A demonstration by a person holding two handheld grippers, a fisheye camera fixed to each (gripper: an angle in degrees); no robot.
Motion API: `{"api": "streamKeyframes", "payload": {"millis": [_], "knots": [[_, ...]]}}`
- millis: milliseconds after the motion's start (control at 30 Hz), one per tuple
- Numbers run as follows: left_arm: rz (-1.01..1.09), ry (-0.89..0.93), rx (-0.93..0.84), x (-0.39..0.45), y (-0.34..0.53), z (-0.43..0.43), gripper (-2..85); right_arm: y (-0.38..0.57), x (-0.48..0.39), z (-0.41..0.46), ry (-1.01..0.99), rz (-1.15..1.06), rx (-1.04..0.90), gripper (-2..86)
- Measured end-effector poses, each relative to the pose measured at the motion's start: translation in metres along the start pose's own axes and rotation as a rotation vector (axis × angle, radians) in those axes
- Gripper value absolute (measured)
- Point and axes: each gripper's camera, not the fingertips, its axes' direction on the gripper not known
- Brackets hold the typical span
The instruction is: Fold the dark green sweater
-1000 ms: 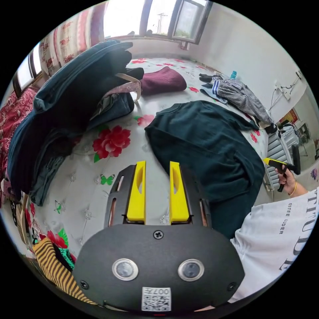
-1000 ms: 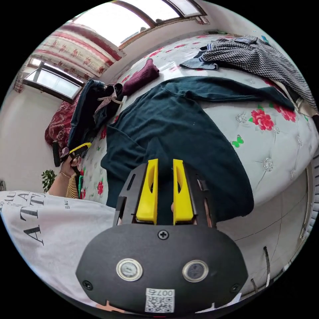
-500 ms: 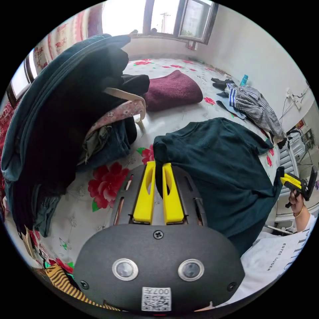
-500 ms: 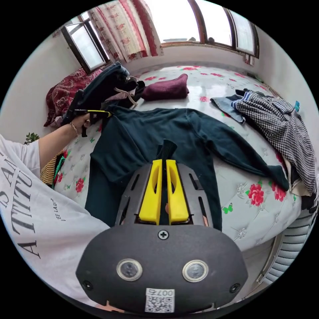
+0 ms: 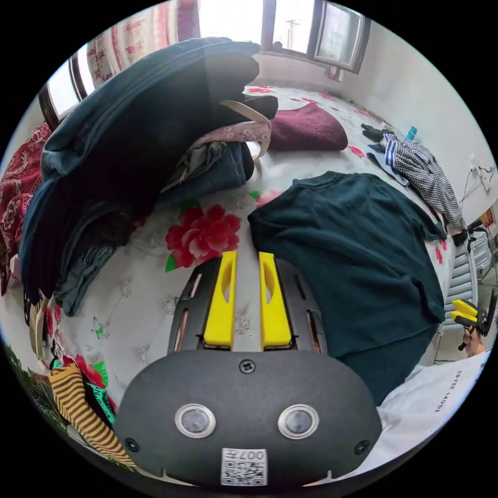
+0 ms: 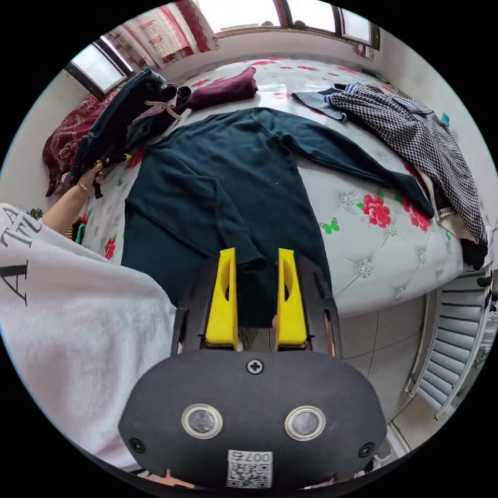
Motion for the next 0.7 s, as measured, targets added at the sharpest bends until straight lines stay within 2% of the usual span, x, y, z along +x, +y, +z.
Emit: {"api": "streamKeyframes", "payload": {"millis": [133,233,333,500,567,633,700], "knots": [[0.089,0.059,0.021,0.041,0.042,-0.032,7.2,-0.017,-0.024,0.022,-0.004,-0.12,-0.041,10.5],[0.179,0.07,-0.036,0.075,0.068,-0.026,7.3,-0.024,-0.029,0.059,0.004,-0.16,-0.144,8.8],[0.217,-0.002,-0.166,0.09,0.085,0.001,6.5,-0.035,-0.007,0.065,0.107,-0.069,-0.144,4.0],[0.286,-0.028,-0.137,0.091,0.086,0.007,4.3,-0.054,0.046,0.062,-0.058,0.146,-0.145,0.5],[0.29,-0.041,-0.156,0.092,0.08,0.005,4.4,-0.053,0.053,0.074,-0.056,0.173,-0.21,0.2],[0.256,-0.053,-0.164,0.088,0.079,0.001,5.1,-0.048,0.059,0.068,-0.105,0.173,-0.194,0.0],[0.209,-0.05,-0.174,0.081,0.078,-0.007,5.4,-0.039,0.074,0.053,-0.068,0.208,-0.18,-0.1]]}}
